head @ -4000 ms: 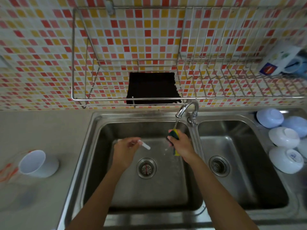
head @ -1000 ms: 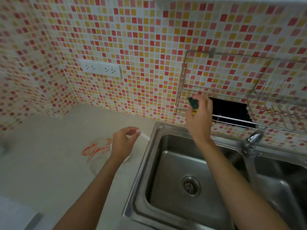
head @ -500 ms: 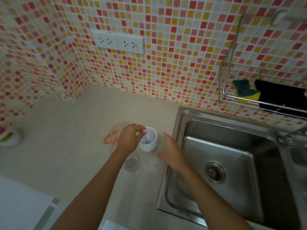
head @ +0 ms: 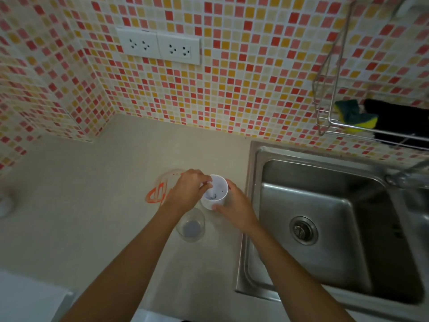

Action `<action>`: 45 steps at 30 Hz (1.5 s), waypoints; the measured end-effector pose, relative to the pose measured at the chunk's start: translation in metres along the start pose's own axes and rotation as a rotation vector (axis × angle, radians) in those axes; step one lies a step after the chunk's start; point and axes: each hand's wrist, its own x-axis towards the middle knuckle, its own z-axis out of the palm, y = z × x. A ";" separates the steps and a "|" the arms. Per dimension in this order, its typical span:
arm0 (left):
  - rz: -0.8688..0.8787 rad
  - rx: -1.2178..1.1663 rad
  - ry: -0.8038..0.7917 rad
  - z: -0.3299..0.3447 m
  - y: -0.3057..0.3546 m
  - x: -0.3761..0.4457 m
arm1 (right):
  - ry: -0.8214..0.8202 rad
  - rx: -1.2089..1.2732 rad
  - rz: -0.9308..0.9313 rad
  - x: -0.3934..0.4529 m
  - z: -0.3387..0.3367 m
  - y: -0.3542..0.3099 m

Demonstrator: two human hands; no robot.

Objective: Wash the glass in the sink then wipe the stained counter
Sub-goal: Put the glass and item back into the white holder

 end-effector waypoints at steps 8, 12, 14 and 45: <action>0.030 -0.007 0.048 0.005 -0.003 -0.004 | 0.046 0.082 0.042 -0.001 0.005 -0.003; 0.020 0.024 -0.014 0.004 0.000 0.000 | 0.032 0.099 0.056 -0.002 0.010 -0.001; 0.012 0.087 -0.081 0.004 0.005 0.005 | 0.026 0.129 0.070 -0.002 0.014 -0.001; -0.326 -0.603 0.104 0.067 -0.023 -0.106 | -0.033 -0.177 -0.035 -0.051 -0.052 -0.060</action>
